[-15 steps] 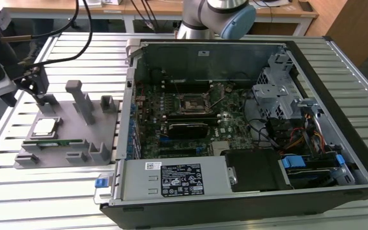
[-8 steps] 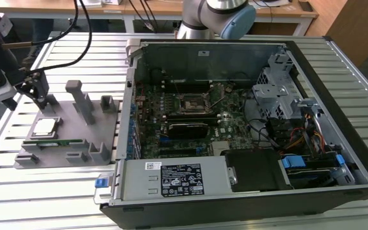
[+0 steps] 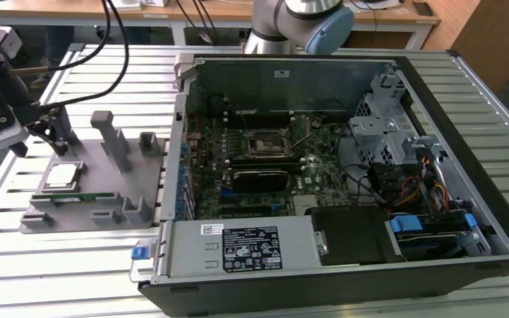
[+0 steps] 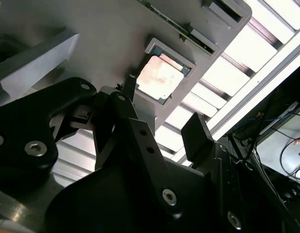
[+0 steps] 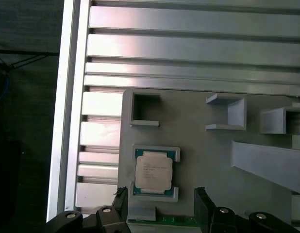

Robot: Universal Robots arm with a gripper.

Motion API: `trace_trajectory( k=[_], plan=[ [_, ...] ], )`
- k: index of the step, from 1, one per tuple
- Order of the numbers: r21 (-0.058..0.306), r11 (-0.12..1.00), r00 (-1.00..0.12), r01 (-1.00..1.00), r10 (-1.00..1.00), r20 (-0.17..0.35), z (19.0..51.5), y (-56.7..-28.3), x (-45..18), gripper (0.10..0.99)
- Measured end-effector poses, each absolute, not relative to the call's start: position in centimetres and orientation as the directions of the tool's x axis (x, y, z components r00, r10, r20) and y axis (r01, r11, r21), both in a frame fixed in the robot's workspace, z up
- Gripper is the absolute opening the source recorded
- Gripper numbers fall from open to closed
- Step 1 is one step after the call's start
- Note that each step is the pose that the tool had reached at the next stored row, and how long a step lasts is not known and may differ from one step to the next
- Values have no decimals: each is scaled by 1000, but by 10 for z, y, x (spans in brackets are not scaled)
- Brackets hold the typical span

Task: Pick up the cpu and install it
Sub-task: 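Pick up the cpu and move it towards the insertion slot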

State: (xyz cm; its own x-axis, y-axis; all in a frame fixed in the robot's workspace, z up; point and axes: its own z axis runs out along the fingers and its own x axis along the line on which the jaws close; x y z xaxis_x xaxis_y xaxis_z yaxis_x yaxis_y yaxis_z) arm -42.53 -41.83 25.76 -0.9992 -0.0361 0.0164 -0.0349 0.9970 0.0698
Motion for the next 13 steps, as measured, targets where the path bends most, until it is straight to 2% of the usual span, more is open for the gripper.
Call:
trace_trajectory(
  k=[13],
  plan=[
    [70, 997, -999, -35, -36, 17, 234, -416, -426, 651]
  ],
)
